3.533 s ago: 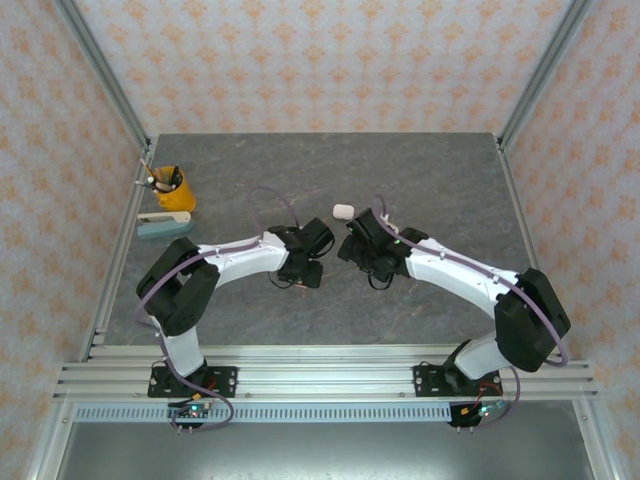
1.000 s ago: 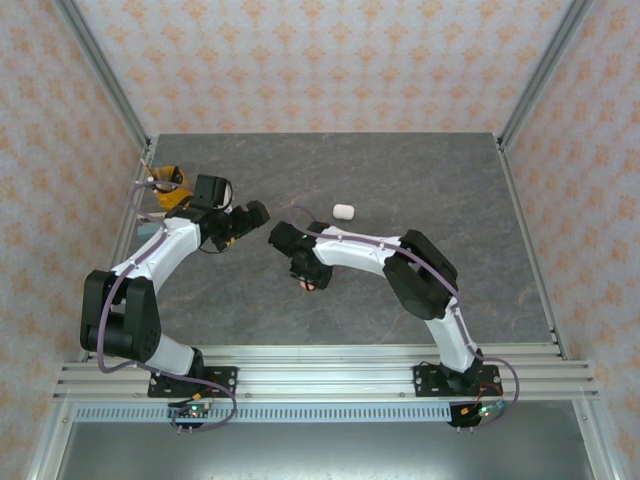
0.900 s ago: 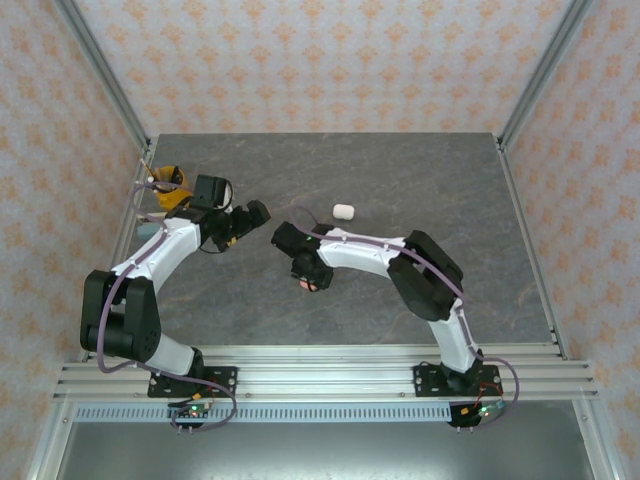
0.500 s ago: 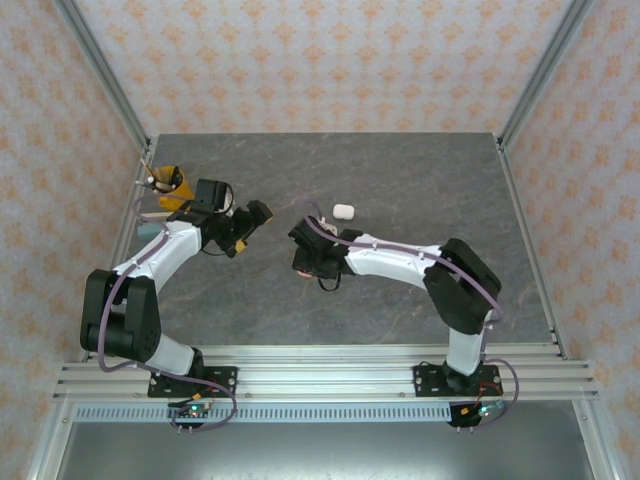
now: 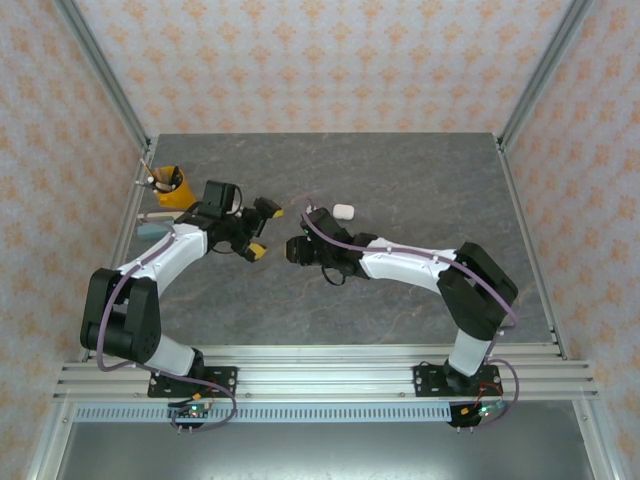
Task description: Insert the wireless bluetooth earbuds into the charging case
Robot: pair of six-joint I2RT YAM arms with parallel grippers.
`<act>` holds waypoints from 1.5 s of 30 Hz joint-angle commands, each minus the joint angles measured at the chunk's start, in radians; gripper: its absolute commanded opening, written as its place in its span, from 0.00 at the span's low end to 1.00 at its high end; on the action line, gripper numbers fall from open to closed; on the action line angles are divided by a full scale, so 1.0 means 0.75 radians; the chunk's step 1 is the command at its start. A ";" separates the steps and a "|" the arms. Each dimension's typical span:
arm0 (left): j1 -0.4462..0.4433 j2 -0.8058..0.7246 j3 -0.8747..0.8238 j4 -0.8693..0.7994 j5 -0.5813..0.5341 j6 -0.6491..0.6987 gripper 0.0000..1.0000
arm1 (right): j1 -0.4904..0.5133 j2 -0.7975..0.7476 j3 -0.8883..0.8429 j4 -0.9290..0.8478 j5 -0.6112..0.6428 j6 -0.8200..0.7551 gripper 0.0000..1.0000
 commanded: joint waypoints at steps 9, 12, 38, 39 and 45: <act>-0.071 -0.013 -0.137 0.279 0.025 -0.347 1.00 | -0.004 0.001 -0.025 0.252 0.027 -0.082 0.35; -0.088 -0.027 -0.166 0.338 0.006 -0.417 1.00 | -0.004 0.005 -0.028 0.275 0.048 -0.084 0.34; 0.045 -0.101 0.018 -0.012 -0.205 -0.090 1.00 | -0.006 -0.007 -0.075 0.301 0.150 0.027 0.36; 0.065 -0.091 0.052 -0.053 -0.218 -0.040 1.00 | -0.007 -0.016 -0.079 0.284 0.161 0.042 0.38; 0.139 0.109 0.320 -0.336 -0.414 0.340 1.00 | -0.007 -0.052 -0.086 0.178 0.165 0.108 0.52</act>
